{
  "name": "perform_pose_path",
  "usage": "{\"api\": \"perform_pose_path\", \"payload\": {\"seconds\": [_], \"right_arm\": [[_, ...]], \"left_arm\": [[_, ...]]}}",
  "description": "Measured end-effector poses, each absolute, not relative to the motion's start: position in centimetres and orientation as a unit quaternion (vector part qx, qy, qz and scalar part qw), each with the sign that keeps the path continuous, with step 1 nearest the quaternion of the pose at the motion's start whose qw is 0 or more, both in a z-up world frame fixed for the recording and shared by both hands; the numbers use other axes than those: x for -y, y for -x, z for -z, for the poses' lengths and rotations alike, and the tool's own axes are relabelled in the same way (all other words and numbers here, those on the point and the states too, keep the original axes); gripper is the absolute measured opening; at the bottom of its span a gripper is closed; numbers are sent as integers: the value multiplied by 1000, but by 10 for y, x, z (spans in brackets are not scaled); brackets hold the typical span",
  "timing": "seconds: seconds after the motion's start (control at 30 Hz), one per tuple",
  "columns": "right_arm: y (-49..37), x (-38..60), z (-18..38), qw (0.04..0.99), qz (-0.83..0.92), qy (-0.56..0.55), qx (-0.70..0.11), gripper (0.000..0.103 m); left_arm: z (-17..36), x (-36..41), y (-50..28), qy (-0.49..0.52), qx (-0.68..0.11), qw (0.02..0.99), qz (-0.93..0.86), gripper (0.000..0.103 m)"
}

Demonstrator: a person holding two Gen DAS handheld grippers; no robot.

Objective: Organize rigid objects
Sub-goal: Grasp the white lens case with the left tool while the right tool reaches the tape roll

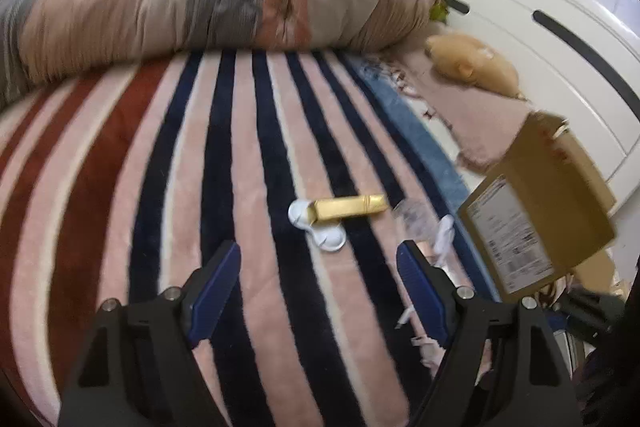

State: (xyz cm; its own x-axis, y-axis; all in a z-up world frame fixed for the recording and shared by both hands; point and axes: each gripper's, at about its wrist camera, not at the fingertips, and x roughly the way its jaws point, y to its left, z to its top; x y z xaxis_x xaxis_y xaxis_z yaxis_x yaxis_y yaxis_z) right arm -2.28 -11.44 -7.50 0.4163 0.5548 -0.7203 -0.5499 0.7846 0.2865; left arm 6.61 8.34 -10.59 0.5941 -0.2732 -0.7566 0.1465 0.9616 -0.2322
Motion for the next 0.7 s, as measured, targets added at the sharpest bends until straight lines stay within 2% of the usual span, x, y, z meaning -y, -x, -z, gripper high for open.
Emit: {"api": "perform_pose_path", "payload": {"seconds": [0.17,0.4,0.5,0.53,0.57,0.6,0.63,0.7], "right_arm": [[8,112,128,827,-290,2,-482,47],[-5,110,150,816,-292,0,-498,48],[-7,110,152,818,-296,2,-494,48],[-6,110,152,819,-296,4,-492,48],[-6,110,152,819,-297,7,-491,48],[-4,110,152,820,-297,10,-490,47],[-3,110,151,821,-298,15,-487,47],[1,110,152,822,-298,19,-485,44]], "left_arm": [[138,-74,-91,66,-455,879,128,77],[171,-58,-121,67,-478,867,125,75],[175,-51,-129,53,-469,876,102,63],[176,-49,-131,49,-469,876,98,56],[176,-48,-131,44,-468,877,96,44],[176,-47,-131,39,-468,878,96,39],[175,-46,-129,34,-468,878,96,27],[173,-50,-123,35,-469,877,98,27]]}}
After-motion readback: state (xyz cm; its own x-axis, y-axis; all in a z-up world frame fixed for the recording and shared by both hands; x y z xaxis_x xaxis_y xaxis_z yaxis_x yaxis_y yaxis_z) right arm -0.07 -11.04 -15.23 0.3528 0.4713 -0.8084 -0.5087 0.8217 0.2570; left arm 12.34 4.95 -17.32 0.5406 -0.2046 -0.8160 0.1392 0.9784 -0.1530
